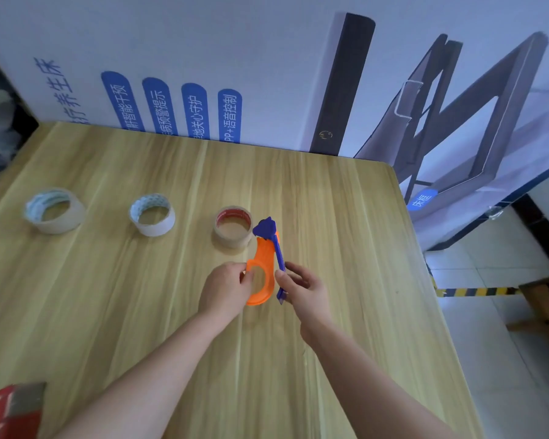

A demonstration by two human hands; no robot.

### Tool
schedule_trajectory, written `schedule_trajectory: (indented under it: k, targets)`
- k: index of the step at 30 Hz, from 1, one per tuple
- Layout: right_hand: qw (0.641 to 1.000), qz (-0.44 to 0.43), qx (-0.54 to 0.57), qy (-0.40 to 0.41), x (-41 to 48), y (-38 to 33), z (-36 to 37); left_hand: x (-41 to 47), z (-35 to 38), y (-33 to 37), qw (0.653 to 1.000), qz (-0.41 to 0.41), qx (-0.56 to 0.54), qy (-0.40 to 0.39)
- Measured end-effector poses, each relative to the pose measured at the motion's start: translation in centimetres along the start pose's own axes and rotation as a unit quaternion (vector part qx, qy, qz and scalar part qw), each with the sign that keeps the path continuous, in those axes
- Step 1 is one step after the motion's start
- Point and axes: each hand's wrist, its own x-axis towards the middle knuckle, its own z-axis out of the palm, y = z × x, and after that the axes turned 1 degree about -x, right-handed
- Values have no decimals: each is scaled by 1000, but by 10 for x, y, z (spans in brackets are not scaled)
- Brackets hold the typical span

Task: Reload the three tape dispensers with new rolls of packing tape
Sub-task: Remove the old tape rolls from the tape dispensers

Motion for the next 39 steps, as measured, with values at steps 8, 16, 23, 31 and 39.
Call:
schedule_trajectory:
  k: [8,16,23,31,39]
  targets:
    - [994,14,-68,-84,-67,27,-37,-92,-5,-2,999,-40,33,14]
    - [982,56,-125,-131,-129,86,-68,-195,22,-20,992,-87,86,4]
    - [973,67,-174,-137,-157,121,-73,-236,40,-35,985,-97,143,-21]
    - [956,14,-270,-114,-170,139,-63,-248,49,-40,984,-99,144,-47]
    - [905,-22,-411,-106,-169,130,-55,-246,27,-34,975,-92,189,-76]
